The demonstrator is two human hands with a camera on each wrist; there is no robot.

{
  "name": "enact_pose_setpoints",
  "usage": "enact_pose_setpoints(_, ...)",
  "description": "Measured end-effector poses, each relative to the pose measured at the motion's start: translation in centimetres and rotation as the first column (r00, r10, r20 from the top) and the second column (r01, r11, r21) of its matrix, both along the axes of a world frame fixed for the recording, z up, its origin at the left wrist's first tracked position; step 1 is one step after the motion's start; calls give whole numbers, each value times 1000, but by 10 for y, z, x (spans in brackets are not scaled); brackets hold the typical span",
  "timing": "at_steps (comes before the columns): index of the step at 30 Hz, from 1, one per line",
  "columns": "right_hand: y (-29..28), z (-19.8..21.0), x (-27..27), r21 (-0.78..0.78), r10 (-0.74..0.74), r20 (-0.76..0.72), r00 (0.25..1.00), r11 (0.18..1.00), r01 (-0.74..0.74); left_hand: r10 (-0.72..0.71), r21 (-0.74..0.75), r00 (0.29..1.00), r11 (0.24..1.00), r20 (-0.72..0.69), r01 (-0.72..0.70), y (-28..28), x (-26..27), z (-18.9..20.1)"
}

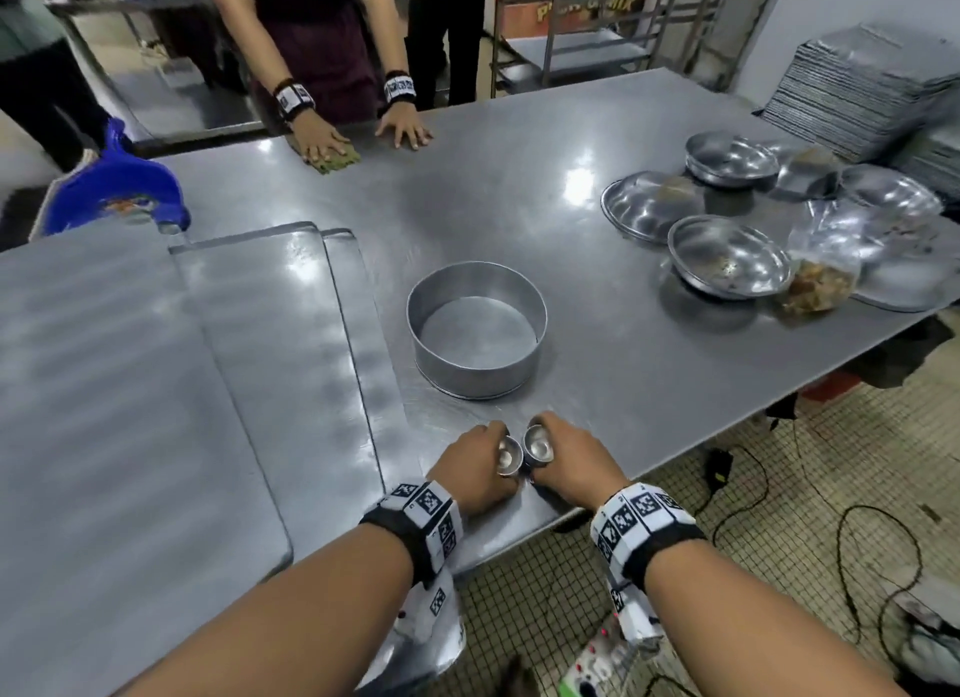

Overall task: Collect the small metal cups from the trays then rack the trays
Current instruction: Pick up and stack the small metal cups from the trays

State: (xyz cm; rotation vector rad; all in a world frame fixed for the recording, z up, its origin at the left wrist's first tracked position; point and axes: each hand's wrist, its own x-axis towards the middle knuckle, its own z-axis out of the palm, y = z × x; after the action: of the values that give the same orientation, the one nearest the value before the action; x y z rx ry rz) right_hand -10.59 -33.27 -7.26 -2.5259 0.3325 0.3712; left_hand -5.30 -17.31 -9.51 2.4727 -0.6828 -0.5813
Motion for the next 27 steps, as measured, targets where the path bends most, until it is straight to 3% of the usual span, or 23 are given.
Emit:
enact_pose_setpoints(11, -52, -5, 4, 12, 152, 11, 988, 988, -152, 158, -26, 986, 987, -46, -159, -41, -14, 7)
enact_pose_setpoints(17, -60, -8, 5, 35, 187, 1, 982, 982, -187, 169, -20, 984, 985, -57, -170, -43, -14, 3)
enact_pose_setpoints(24, -103, 8, 25, 129, 299, -119, 947, 950, -284, 99, 20, 975, 995, -201, -97, -1, -2, 25)
enact_pose_setpoints(27, -121, 23, 54, 33, 246, -38, 969, 969, -245, 253, -9, 966, 967, -46, -254, 28, 16, 42)
